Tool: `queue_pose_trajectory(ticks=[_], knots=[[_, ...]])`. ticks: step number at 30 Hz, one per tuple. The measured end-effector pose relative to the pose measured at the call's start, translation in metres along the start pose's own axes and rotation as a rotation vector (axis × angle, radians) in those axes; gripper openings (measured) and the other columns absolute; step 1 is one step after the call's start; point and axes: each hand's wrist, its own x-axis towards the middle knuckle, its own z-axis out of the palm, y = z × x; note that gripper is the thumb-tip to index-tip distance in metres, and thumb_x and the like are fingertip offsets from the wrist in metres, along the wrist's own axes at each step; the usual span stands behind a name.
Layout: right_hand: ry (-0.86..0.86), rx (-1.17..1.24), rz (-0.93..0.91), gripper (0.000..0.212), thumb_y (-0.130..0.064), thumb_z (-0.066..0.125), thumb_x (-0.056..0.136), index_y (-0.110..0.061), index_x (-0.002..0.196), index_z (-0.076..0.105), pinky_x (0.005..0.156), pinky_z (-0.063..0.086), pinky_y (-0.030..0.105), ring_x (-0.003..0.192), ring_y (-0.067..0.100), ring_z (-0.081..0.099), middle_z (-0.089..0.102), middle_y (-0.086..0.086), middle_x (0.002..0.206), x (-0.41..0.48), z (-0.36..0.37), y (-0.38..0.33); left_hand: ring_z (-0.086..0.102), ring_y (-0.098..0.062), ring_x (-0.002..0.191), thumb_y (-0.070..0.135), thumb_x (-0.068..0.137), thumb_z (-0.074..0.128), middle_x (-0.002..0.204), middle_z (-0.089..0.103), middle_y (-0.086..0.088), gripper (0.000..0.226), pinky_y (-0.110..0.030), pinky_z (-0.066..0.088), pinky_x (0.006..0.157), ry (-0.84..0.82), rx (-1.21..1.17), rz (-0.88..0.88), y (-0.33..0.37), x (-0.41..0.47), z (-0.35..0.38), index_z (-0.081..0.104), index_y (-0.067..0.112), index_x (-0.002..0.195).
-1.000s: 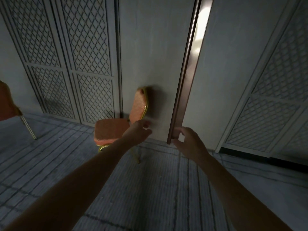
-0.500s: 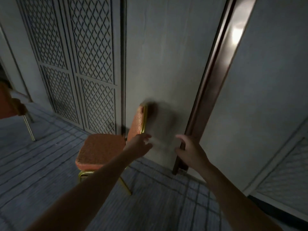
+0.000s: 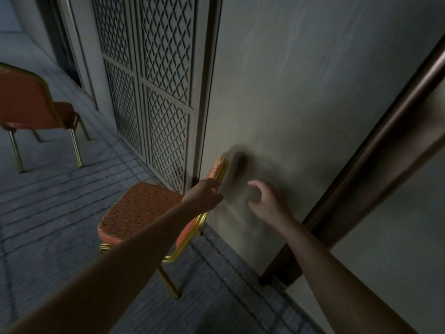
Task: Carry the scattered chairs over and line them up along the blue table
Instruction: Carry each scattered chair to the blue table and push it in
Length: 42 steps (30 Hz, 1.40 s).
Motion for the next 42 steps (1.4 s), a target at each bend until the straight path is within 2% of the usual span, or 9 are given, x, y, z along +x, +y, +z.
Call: queue_pose_trajectory(ticks=[7,14,19,25,30,33,36,40,42], knots=[[-0.112,0.014,-0.052,0.052,-0.024,0.068,0.085,-0.023,0.134,0.052,0.099,0.039,0.026,0.125,0.017,0.05,0.054,0.0,0.134,0.118,0.007,0.062,0.062,-0.017,0.102,0.03,0.08,0.071,0.125,0.057,-0.001,0.053,-0.038,0.058,0.083,0.001,-0.037,-0.167,0.001,0.109,0.025,0.052,0.023,0.129],[-0.335,0.016,-0.24,0.049,-0.023,0.063,0.088,-0.025,0.135,0.049,0.103,0.042,0.031,0.128,0.014,0.045,0.05,-0.006,0.137,0.252,0.048,0.082,0.041,-0.031,0.13,0.035,0.081,0.071,0.147,0.034,-0.011,0.086,-0.047,0.043,0.104,0.058,0.066,-0.44,-0.017,0.178,0.064,0.022,0.02,0.15],[-0.483,-0.119,-0.545,0.054,-0.005,0.063,0.082,-0.014,0.134,0.051,0.111,0.029,0.029,0.136,0.02,0.037,0.046,0.003,0.143,0.317,0.08,0.099,0.052,-0.024,0.116,0.03,0.078,0.071,0.134,0.048,-0.004,0.075,-0.041,0.05,0.093,0.148,0.015,-0.611,-0.019,0.211,0.079,0.035,0.025,0.143],[-0.592,-0.169,-0.759,0.046,-0.01,0.061,0.08,-0.016,0.126,0.057,0.114,0.025,0.037,0.136,0.026,0.036,0.051,0.004,0.135,0.364,0.119,0.112,0.064,-0.019,0.095,0.017,0.074,0.063,0.109,0.066,0.006,0.057,-0.034,0.053,0.075,0.317,0.129,-0.665,-0.019,0.224,0.085,0.056,0.039,0.127],[-0.655,-0.195,-0.919,0.028,-0.017,0.058,0.083,-0.03,0.109,0.055,0.106,0.03,0.044,0.119,0.019,0.044,0.052,-0.007,0.113,0.394,0.139,0.108,0.065,-0.017,0.087,0.025,0.076,0.06,0.097,0.069,0.009,0.043,-0.026,0.045,0.064,0.37,0.225,-0.676,-0.026,0.226,0.076,0.061,0.041,0.115],[-0.685,-0.224,-0.929,0.028,-0.023,0.058,0.086,-0.032,0.112,0.051,0.113,0.02,0.052,0.12,0.019,0.042,0.048,-0.007,0.114,0.408,0.142,0.096,0.066,-0.011,0.08,0.051,0.077,0.061,0.087,0.069,0.013,0.032,-0.023,0.043,0.06,0.413,0.319,-0.693,-0.034,0.228,0.065,0.063,0.044,0.108],[-0.656,-0.165,-0.967,0.028,-0.031,0.057,0.086,-0.032,0.114,0.051,0.113,0.018,0.055,0.118,0.022,0.045,0.049,-0.005,0.114,0.423,0.148,0.063,0.063,-0.012,0.073,0.079,0.063,0.041,0.078,0.067,0.01,0.06,-0.025,0.046,0.059,0.475,0.362,-0.757,-0.036,0.227,0.029,0.067,0.035,0.094],[-0.627,-0.067,-1.044,0.029,-0.036,0.058,0.086,-0.032,0.114,0.051,0.112,0.019,0.056,0.116,0.024,0.05,0.052,-0.005,0.114,0.443,0.163,0.008,0.063,-0.016,0.074,0.061,0.07,0.063,0.076,0.063,0.008,0.036,-0.026,0.041,0.058,0.597,0.438,-0.889,-0.048,0.217,-0.025,0.067,0.03,0.088],[-0.593,-0.024,-1.087,0.029,-0.038,0.059,0.085,-0.032,0.113,0.053,0.109,0.025,0.054,0.114,0.023,0.052,0.054,-0.006,0.112,0.458,0.17,-0.019,0.058,-0.015,0.07,0.063,0.071,0.066,0.073,0.06,0.008,0.039,-0.026,0.037,0.056,0.684,0.455,-0.93,-0.058,0.218,-0.046,0.066,0.026,0.083]])
